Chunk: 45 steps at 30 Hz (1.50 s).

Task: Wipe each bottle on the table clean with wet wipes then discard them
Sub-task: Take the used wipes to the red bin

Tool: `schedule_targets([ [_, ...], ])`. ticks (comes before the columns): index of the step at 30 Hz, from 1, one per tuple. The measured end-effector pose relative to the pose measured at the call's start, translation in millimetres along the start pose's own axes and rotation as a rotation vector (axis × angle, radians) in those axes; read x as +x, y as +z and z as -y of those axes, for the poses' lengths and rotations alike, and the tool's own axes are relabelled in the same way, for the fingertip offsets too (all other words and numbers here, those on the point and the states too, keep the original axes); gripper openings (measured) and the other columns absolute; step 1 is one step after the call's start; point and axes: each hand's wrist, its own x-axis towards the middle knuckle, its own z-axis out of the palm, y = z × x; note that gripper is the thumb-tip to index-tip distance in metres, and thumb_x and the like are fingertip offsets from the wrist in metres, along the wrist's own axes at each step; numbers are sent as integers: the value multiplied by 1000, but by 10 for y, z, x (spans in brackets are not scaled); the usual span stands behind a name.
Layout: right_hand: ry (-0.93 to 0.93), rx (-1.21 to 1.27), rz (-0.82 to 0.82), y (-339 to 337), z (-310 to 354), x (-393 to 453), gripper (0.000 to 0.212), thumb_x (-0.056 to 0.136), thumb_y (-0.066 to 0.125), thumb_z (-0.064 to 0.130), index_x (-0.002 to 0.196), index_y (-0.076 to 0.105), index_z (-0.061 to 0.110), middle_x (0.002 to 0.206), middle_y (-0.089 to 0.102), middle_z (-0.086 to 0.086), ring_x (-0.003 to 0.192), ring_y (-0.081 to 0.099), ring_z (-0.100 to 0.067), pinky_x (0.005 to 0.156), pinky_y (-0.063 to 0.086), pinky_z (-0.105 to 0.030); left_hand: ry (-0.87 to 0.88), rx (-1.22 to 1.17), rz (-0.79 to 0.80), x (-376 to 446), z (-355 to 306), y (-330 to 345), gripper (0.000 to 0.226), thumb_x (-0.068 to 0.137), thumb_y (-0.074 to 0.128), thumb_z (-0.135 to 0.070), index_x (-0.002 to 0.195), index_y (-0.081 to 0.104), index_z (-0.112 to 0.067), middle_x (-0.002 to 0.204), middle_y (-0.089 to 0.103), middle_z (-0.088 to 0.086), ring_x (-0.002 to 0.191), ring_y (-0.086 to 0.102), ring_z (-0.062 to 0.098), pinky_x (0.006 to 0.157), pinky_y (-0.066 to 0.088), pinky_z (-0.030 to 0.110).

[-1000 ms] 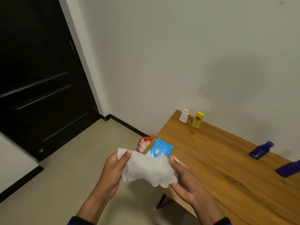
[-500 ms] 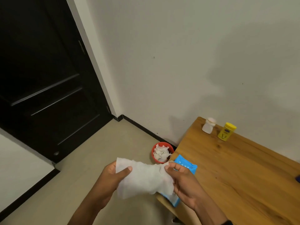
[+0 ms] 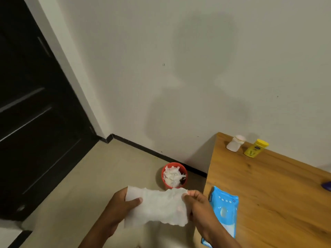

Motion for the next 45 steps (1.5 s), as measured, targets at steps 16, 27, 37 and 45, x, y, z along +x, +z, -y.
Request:
schedule_targets([
  [16,-40,50,-166,381,23,695,47,87,52,-11,106,66,30,89,78,6,81,76,-18,67,62,-35,-30,253,295,1320,-425,7,73,90,68,2,145,44,-39,135,62,8,120,63,27,100,54,43],
  [27,68,-125,-177,340,-212,1879,39,88,53,-9,117,71,9,107,72,4,98,67,-8,83,54,-18,20,596,337,2502,-292,295,50,85,73,-6,130,59,-25,126,61,-6,120,56,14,101,44,24],
  [37,-37,-257,-277,257,-881,3336,52,90,68,3,139,51,7,139,54,-12,128,51,-28,104,46,-48,170,720,367,4176,457,842,47,87,69,-1,131,60,-15,128,59,-2,116,53,11,86,33,-3],
  [45,32,-344,-308,240,-1272,4447,54,91,61,3,143,46,9,142,48,-13,127,47,-28,101,41,-31,144,765,438,4977,1173,1086,65,88,69,-3,148,45,-8,153,45,11,142,41,25,111,30,24],
])
